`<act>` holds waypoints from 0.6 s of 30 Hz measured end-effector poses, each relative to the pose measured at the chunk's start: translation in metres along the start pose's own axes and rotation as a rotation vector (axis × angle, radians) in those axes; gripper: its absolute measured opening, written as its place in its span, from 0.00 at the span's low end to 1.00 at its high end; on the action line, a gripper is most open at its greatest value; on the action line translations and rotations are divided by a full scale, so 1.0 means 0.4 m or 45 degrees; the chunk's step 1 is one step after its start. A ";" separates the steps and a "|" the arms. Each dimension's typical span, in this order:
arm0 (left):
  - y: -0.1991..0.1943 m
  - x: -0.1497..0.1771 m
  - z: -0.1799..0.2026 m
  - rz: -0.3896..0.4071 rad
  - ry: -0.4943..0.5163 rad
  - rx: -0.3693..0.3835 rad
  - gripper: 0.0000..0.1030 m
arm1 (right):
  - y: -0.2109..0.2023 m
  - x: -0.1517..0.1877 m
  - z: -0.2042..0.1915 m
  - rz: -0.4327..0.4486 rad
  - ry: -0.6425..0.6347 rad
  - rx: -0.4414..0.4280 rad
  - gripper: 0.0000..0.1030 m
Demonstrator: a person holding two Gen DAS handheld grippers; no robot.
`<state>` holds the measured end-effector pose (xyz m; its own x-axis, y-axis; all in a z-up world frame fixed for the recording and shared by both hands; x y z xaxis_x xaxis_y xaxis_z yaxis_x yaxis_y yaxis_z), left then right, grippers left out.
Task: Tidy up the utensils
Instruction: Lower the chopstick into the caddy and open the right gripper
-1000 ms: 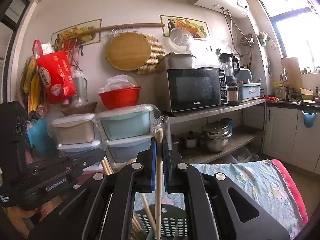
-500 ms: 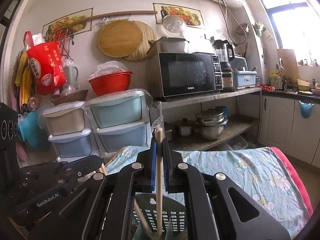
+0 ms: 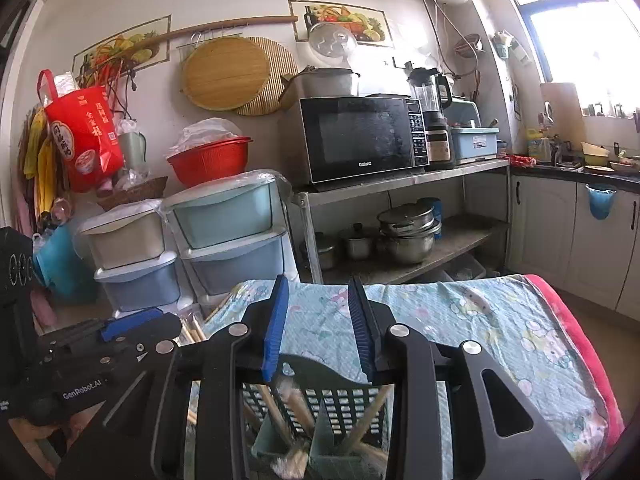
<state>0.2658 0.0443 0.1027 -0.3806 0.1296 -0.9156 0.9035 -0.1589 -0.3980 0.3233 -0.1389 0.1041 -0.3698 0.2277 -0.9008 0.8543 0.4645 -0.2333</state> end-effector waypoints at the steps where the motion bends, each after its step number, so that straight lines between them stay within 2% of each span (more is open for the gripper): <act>1: -0.005 0.001 0.000 -0.002 -0.003 0.001 0.35 | -0.006 0.000 0.001 -0.001 0.000 0.003 0.29; 6: -0.035 0.008 0.001 -0.007 -0.035 0.003 0.47 | -0.055 0.006 0.006 -0.012 -0.010 0.011 0.30; 8: -0.050 0.011 0.002 -0.005 -0.046 -0.001 0.57 | -0.074 0.010 0.008 -0.019 -0.016 0.013 0.33; 12: -0.072 0.023 0.013 -0.015 -0.068 0.009 0.65 | -0.110 0.024 0.014 -0.039 -0.018 0.017 0.37; 18: -0.097 0.060 0.045 -0.043 -0.082 0.033 0.78 | -0.163 0.059 0.019 -0.076 -0.019 0.022 0.50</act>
<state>0.2182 0.0358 0.0952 -0.4236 0.0721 -0.9030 0.8847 -0.1810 -0.4295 0.2618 -0.1704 0.0953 -0.4149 0.1875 -0.8903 0.8373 0.4618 -0.2929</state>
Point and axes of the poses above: each gripper's, at about its wrist camera, not at the fingertips, and y roughly the way its jaws point, z to its right, x to its underside, the point moved 4 cm from there along y, roughly the way its jaws point, and after that the axes turned 12 degrees about y, right-handed, at the moved point
